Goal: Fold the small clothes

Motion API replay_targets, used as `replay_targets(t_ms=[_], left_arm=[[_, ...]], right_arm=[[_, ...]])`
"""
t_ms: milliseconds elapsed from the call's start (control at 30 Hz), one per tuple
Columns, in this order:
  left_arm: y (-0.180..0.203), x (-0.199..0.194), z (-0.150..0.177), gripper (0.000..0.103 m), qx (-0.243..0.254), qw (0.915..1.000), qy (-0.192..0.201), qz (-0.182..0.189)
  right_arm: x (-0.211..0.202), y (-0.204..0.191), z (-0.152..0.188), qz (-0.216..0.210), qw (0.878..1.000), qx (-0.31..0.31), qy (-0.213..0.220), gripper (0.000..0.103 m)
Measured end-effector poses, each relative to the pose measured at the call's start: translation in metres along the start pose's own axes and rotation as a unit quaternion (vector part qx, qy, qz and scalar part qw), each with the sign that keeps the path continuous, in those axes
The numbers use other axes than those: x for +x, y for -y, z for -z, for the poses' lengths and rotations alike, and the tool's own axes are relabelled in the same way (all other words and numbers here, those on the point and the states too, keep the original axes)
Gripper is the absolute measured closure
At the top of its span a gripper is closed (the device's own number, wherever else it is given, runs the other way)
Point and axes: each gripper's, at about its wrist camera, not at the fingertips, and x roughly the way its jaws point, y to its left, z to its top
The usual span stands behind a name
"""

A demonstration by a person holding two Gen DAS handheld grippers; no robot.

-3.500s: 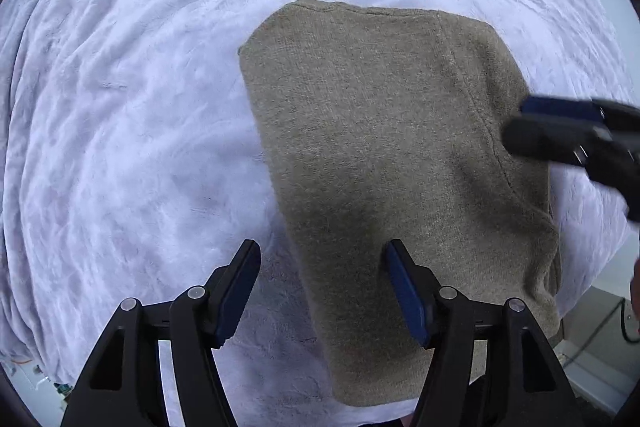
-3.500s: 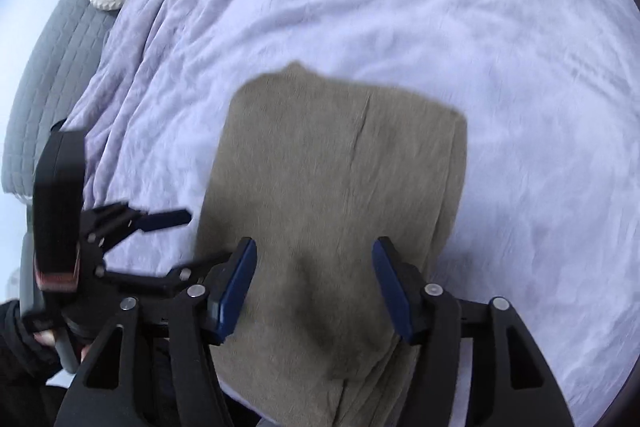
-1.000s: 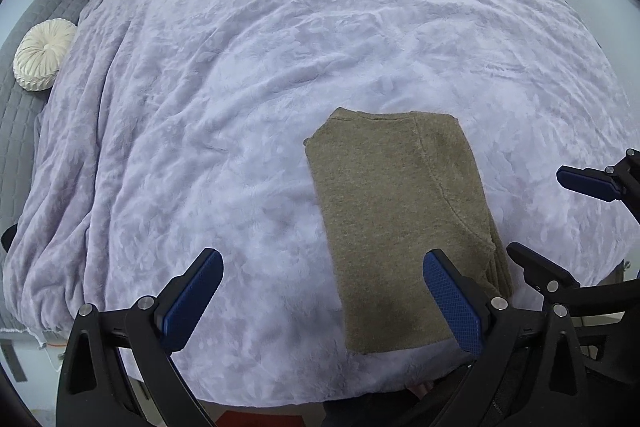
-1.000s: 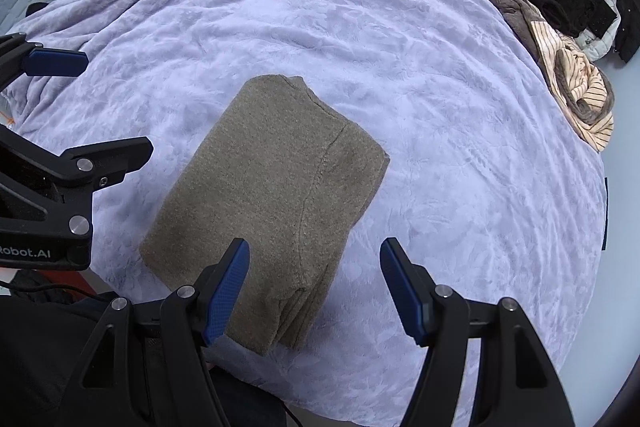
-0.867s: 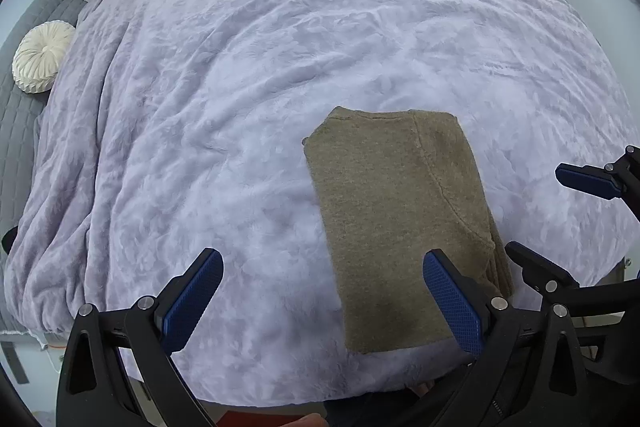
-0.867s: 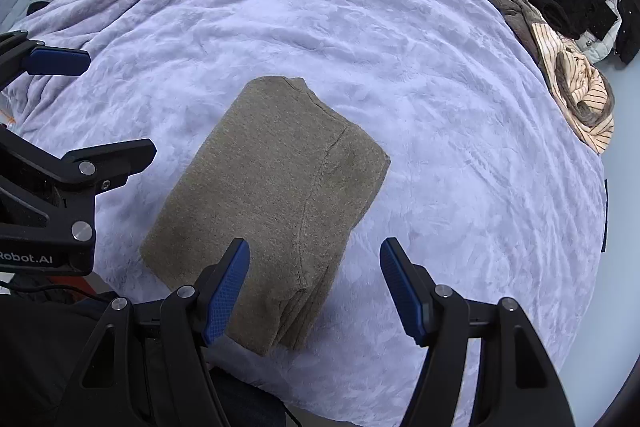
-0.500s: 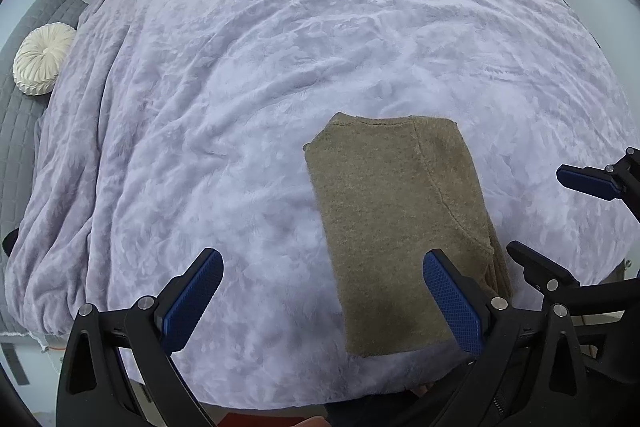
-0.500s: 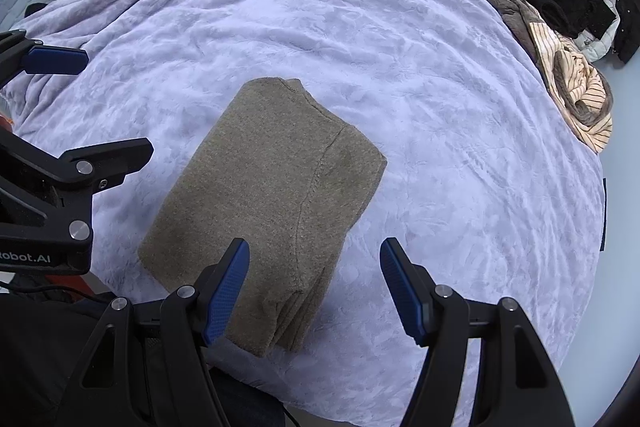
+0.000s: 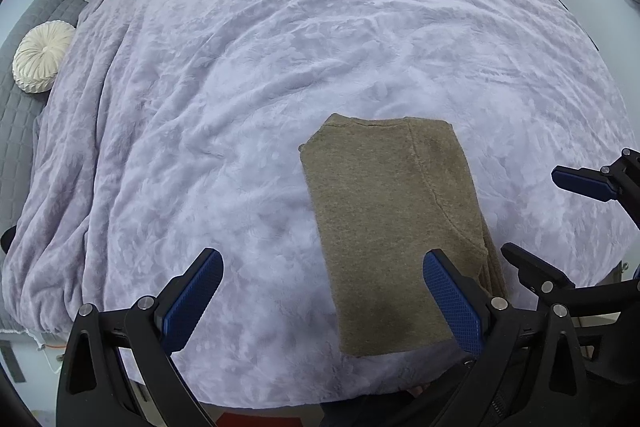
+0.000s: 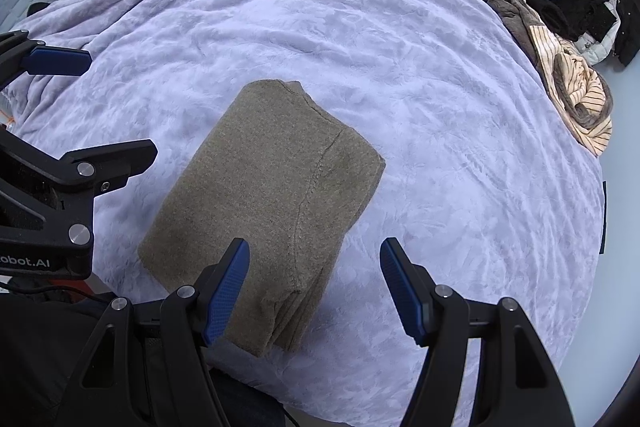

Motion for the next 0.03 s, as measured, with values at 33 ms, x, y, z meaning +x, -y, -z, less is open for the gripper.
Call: replay_targets(t_ms=[33], left_arm=[[0.0004,-0.0004,0.0,0.002,-0.002,1.0,0.0,-0.001]], right_arm=[[-0.0001,0.0,0.0,-0.001,1.0,0.001,0.0,0.032]])
